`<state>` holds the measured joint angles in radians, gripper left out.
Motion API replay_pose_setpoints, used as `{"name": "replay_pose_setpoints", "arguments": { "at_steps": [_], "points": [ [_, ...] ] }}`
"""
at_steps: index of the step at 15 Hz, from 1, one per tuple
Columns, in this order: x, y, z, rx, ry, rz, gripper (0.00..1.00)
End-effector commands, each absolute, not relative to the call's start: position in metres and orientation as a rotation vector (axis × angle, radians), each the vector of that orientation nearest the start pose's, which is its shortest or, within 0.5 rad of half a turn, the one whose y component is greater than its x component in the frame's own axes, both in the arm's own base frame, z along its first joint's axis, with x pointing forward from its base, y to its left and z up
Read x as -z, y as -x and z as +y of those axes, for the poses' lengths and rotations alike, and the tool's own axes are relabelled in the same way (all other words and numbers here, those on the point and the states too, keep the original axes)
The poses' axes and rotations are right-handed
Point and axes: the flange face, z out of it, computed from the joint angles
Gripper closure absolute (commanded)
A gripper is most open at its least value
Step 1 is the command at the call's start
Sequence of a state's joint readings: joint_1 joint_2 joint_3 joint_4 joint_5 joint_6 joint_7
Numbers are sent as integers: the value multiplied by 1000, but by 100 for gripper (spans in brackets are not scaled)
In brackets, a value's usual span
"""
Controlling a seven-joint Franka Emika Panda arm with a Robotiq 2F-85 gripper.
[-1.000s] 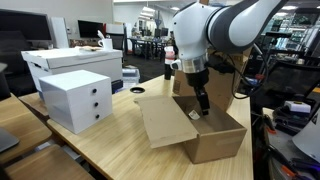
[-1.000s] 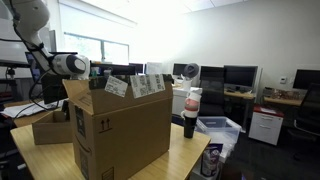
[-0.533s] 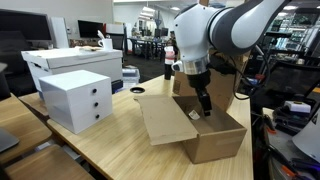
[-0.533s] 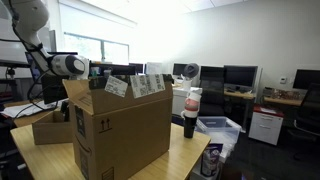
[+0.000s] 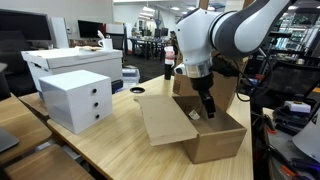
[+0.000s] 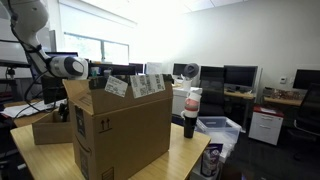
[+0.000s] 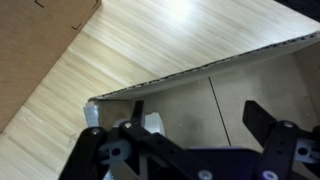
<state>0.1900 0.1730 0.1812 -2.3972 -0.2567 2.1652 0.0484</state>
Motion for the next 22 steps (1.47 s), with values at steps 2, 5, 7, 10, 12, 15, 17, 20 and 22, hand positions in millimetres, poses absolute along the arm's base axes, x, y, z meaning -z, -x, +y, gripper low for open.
{"name": "replay_pose_setpoints", "arguments": {
  "at_steps": [2, 5, 7, 10, 12, 15, 17, 20, 22],
  "points": [
    [-223, -420, 152, -581, 3230, -842, 0],
    [-218, -418, 149, -584, 3240, -847, 0],
    [-216, -417, 148, -527, 3264, -845, 0],
    [-228, -421, 155, -433, 3268, -816, 0],
    [-243, -426, 159, -372, 3267, -812, 0],
    [-265, -438, 159, -259, 3282, -793, 0],
    [-274, -456, 148, -168, 3303, -759, 0],
    [-269, -461, 139, -145, 3327, -710, 0],
    [-262, -468, 131, -137, 3351, -667, 0]
  ]
}}
